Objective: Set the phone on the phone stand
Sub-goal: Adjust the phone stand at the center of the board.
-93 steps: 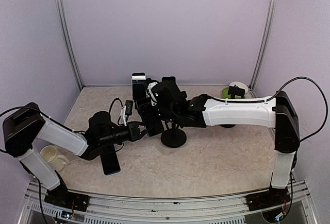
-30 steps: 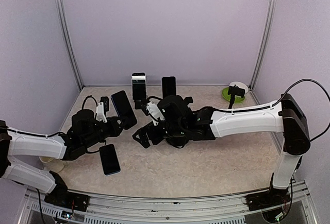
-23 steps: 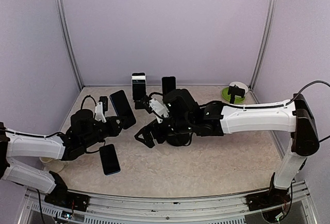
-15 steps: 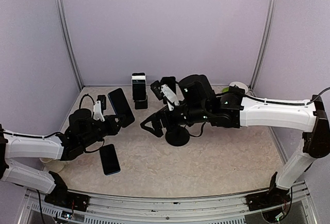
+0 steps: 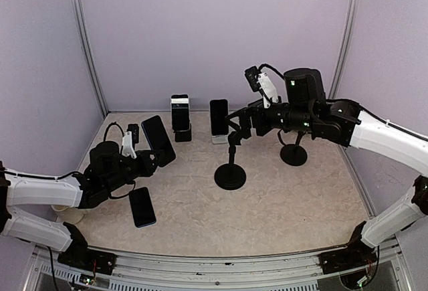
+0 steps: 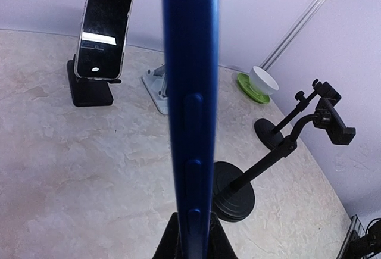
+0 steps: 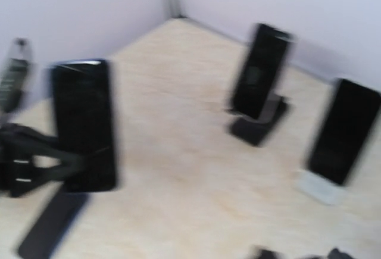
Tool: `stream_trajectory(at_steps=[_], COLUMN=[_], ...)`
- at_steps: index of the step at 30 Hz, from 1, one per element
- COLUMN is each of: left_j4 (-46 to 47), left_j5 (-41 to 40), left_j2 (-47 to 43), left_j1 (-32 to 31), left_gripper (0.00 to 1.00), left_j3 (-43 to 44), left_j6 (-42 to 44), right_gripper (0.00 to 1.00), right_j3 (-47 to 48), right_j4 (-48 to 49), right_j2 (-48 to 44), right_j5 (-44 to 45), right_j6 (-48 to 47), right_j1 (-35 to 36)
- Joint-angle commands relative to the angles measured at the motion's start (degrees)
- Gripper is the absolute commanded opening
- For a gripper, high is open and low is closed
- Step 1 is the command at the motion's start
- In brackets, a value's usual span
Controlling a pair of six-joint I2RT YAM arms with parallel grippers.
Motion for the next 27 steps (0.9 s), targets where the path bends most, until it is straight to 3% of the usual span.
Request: stream_trajectory(at_steps=[1, 6, 11, 27], left_j4=[3.91, 4.34, 5.45, 7.03], left_j5=[2.88, 4.88, 6.90, 7.79], left_j2=[0.46, 1.05, 1.18, 2.32], left_j1=[0.29, 0.31, 0.14, -0.52], left_gripper=[0.00, 0.00, 0.00, 0.00], left_j3=[1.45, 2.00, 1.92, 1.36], left_j6=[1.30, 1.34, 1.49, 1.28], right_gripper=[1.00, 0.96, 0.83, 0.62], right_j3=[-2.33, -6.98, -10.58, -4.38], right_j4=[-4.30, -1.50, 3.17, 2.98], right_j2=[-1.58, -2.05, -0.82, 8.23], right_j5=[-0.14, -9.68, -20.67, -18.53], right_j6=[-6.89, -10.30, -11.45, -15.95], right_j1=[-4.93, -10.79, -16.52, -18.29])
